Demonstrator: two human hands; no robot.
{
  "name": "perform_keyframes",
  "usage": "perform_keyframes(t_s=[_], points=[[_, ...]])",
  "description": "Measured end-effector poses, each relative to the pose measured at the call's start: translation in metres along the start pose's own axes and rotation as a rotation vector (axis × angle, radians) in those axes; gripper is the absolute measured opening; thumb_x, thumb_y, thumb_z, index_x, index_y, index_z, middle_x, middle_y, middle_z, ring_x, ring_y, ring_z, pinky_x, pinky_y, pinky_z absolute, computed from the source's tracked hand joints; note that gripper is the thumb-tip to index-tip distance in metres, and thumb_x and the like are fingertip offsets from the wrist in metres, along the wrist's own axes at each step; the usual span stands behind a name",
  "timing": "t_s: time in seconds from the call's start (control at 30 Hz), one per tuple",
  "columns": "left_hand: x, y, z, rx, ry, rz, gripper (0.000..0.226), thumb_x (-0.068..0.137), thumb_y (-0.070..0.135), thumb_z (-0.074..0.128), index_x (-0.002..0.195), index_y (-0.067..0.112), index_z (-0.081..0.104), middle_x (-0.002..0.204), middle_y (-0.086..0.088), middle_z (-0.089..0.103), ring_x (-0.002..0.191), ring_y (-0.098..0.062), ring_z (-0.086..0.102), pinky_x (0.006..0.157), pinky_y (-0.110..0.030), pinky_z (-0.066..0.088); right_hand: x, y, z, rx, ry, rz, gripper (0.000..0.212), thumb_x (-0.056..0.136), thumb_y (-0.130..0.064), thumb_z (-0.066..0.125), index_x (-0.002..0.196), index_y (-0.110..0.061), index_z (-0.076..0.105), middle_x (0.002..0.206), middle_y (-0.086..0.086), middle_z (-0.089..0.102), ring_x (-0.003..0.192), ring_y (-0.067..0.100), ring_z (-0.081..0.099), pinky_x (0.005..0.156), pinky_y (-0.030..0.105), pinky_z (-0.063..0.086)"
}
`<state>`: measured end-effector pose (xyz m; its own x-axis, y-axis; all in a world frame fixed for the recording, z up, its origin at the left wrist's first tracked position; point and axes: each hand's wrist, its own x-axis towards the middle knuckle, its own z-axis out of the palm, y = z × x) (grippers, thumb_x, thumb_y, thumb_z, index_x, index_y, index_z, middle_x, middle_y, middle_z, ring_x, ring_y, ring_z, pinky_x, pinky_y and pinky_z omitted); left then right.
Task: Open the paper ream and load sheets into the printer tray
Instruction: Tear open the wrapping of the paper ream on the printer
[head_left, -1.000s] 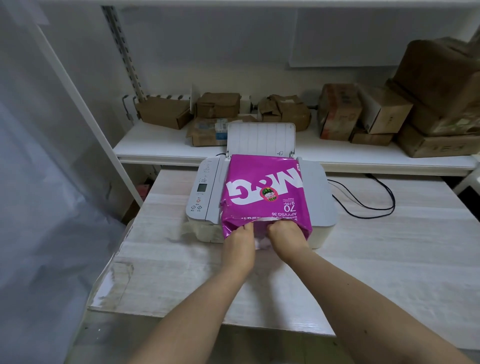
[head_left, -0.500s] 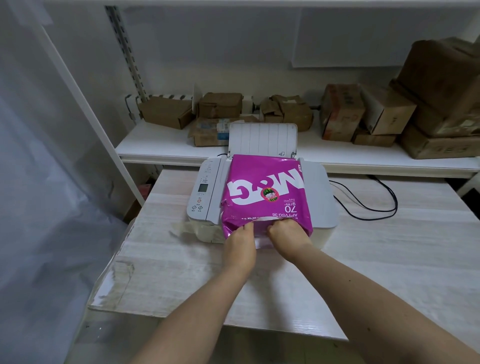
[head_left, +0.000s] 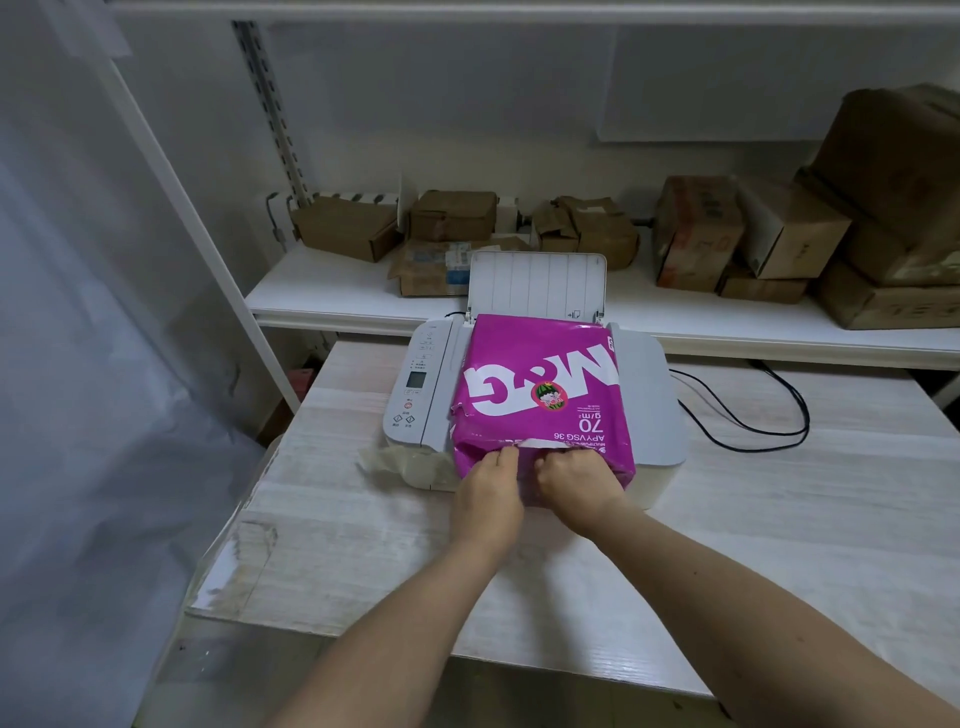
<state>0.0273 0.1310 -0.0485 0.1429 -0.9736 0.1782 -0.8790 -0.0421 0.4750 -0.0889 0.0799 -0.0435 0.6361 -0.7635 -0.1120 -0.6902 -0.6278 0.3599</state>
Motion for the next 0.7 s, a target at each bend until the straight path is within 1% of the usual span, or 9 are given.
perform_keyframes(t_s=[0.1, 0.17, 0.2, 0.27, 0.3, 0.37, 0.47, 0.6, 0.7], points=[[-0.002, -0.007, 0.003, 0.110, -0.001, 0.079, 0.018, 0.067, 0.008, 0.041, 0.068, 0.012, 0.059, 0.066, -0.005, 0.061, 0.057, -0.025, 0.059, 0.046, -0.030, 0.042, 0.002, -0.002, 0.004, 0.101, -0.004, 0.086, 0.020, 0.061, -0.022, 0.086, 0.067, -0.011, 0.071, 0.058, 0.006, 0.068, 0.047, 0.021, 0.065, 0.045, 0.026, 0.052], [-0.005, -0.012, 0.004, 0.187, -0.080, 0.101, 0.014, 0.063, 0.012, 0.042, 0.057, 0.014, 0.055, 0.056, -0.002, 0.056, 0.049, -0.021, 0.056, 0.039, -0.026, 0.038, 0.007, -0.004, 0.006, 0.157, 0.043, 0.152, 0.031, 0.036, -0.017, 0.094, 0.043, -0.015, 0.064, 0.038, 0.000, 0.055, 0.029, 0.017, 0.052, 0.032, 0.020, 0.043], [-0.007, -0.014, 0.002, 0.218, -0.133, 0.103, 0.010, 0.060, 0.013, 0.048, 0.054, 0.015, 0.055, 0.052, -0.001, 0.055, 0.046, -0.021, 0.056, 0.036, -0.024, 0.037, 0.006, -0.005, 0.002, 0.148, 0.044, 0.170, 0.027, 0.041, -0.016, 0.092, 0.046, -0.015, 0.066, 0.041, 0.001, 0.058, 0.033, 0.018, 0.055, 0.035, 0.022, 0.045], [-0.010, -0.019, 0.009, 0.269, -0.225, 0.098, 0.011, 0.048, 0.014, 0.068, 0.053, 0.017, 0.059, 0.050, 0.001, 0.057, 0.043, -0.019, 0.057, 0.035, -0.021, 0.038, 0.003, -0.007, -0.007, 0.211, -0.001, 0.165, 0.008, 0.079, -0.013, 0.071, 0.084, -0.007, 0.073, 0.078, 0.010, 0.072, 0.070, 0.024, 0.069, 0.064, 0.032, 0.055], [-0.012, -0.021, 0.013, 0.278, -0.264, 0.101, 0.019, 0.043, 0.014, 0.075, 0.055, 0.017, 0.060, 0.051, 0.000, 0.058, 0.044, -0.019, 0.058, 0.036, -0.021, 0.039, 0.005, -0.006, -0.005, 0.226, 0.006, 0.184, 0.019, 0.090, -0.007, 0.054, 0.103, -0.005, 0.069, 0.098, 0.011, 0.071, 0.088, 0.026, 0.068, 0.080, 0.033, 0.053], [-0.015, -0.021, 0.019, 0.285, -0.273, 0.105, 0.023, 0.047, 0.020, 0.078, 0.065, 0.016, 0.064, 0.056, -0.001, 0.061, 0.048, -0.019, 0.059, 0.040, -0.022, 0.043, 0.009, -0.003, -0.002, 0.287, 0.039, 0.190, 0.029, 0.095, -0.001, 0.042, 0.116, -0.006, 0.062, 0.114, 0.011, 0.066, 0.101, 0.026, 0.063, 0.092, 0.033, 0.048], [-0.018, -0.020, 0.025, 0.372, -0.284, 0.165, 0.035, 0.051, 0.030, 0.075, 0.082, 0.014, 0.069, 0.064, 0.000, 0.065, 0.053, -0.018, 0.063, 0.044, -0.023, 0.047, 0.008, -0.001, -0.002, 0.319, 0.025, 0.183, 0.031, 0.095, -0.001, 0.041, 0.119, -0.006, 0.060, 0.116, 0.011, 0.066, 0.104, 0.026, 0.064, 0.095, 0.034, 0.050], [-0.016, -0.013, 0.026, 0.439, -0.262, 0.124, 0.039, 0.048, 0.029, 0.075, 0.082, 0.010, 0.071, 0.065, -0.002, 0.067, 0.053, -0.017, 0.064, 0.046, -0.022, 0.049, 0.001, 0.001, -0.003, 0.308, -0.012, 0.129, 0.027, 0.095, -0.003, 0.043, 0.117, -0.005, 0.060, 0.113, 0.013, 0.067, 0.100, 0.028, 0.066, 0.089, 0.037, 0.054], [-0.017, -0.009, 0.023, 0.446, -0.300, 0.035, 0.039, 0.078, 0.017, 0.058, 0.115, 0.003, 0.059, 0.103, -0.013, 0.066, 0.091, -0.028, 0.066, 0.076, -0.033, 0.052, -0.009, 0.000, -0.002, 0.153, 0.014, -0.024, 0.025, 0.096, -0.003, 0.043, 0.118, -0.004, 0.055, 0.112, 0.011, 0.065, 0.099, 0.025, 0.065, 0.085, 0.034, 0.054]])
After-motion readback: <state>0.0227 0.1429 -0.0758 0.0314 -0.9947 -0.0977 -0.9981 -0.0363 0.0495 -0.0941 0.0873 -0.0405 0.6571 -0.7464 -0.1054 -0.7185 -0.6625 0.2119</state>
